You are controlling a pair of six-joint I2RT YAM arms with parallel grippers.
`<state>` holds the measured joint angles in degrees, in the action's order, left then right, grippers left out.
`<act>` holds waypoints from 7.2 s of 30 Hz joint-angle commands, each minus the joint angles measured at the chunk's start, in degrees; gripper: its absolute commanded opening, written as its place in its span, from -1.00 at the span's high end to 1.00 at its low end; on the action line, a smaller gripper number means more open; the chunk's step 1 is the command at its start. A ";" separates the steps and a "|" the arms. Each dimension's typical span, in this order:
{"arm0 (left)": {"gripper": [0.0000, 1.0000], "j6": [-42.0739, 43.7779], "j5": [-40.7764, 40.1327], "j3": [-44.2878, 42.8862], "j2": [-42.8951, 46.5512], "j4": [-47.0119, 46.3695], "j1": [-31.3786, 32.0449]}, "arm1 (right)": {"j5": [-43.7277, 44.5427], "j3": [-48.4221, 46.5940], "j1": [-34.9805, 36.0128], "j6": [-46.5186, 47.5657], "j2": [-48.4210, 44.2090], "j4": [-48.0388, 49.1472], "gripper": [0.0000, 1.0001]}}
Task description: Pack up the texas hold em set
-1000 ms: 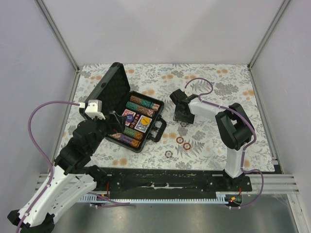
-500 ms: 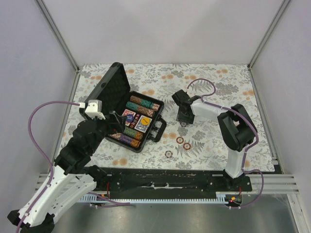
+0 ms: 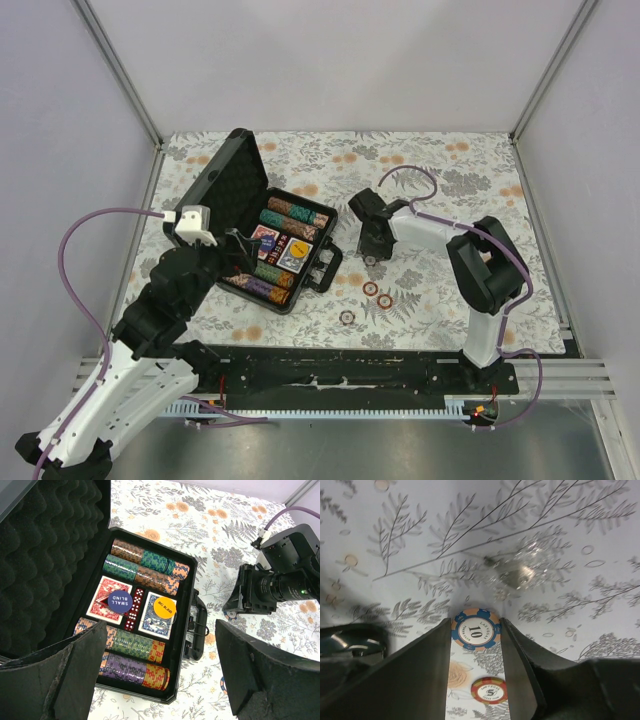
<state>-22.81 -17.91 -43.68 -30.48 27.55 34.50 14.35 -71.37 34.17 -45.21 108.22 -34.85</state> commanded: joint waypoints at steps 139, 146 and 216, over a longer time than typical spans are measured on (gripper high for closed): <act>0.03 3.38 7.10 -12.75 -43.53 -16.39 1.53 | -11.54 6.95 22.86 15.15 -7.77 -6.63 -0.50; -0.02 3.73 6.84 -12.13 -43.08 -16.48 1.53 | -9.08 5.90 24.45 15.15 -4.87 -6.02 -0.48; -0.08 -17.27 31.19 5.27 -44.31 -52.42 4.08 | -33.77 16.88 -4.91 -30.02 -25.61 24.04 0.12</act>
<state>-36.14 16.43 -37.87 -72.84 -19.03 38.35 -16.27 -55.55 29.50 -71.72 84.42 -14.39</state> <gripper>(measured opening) 0.548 0.459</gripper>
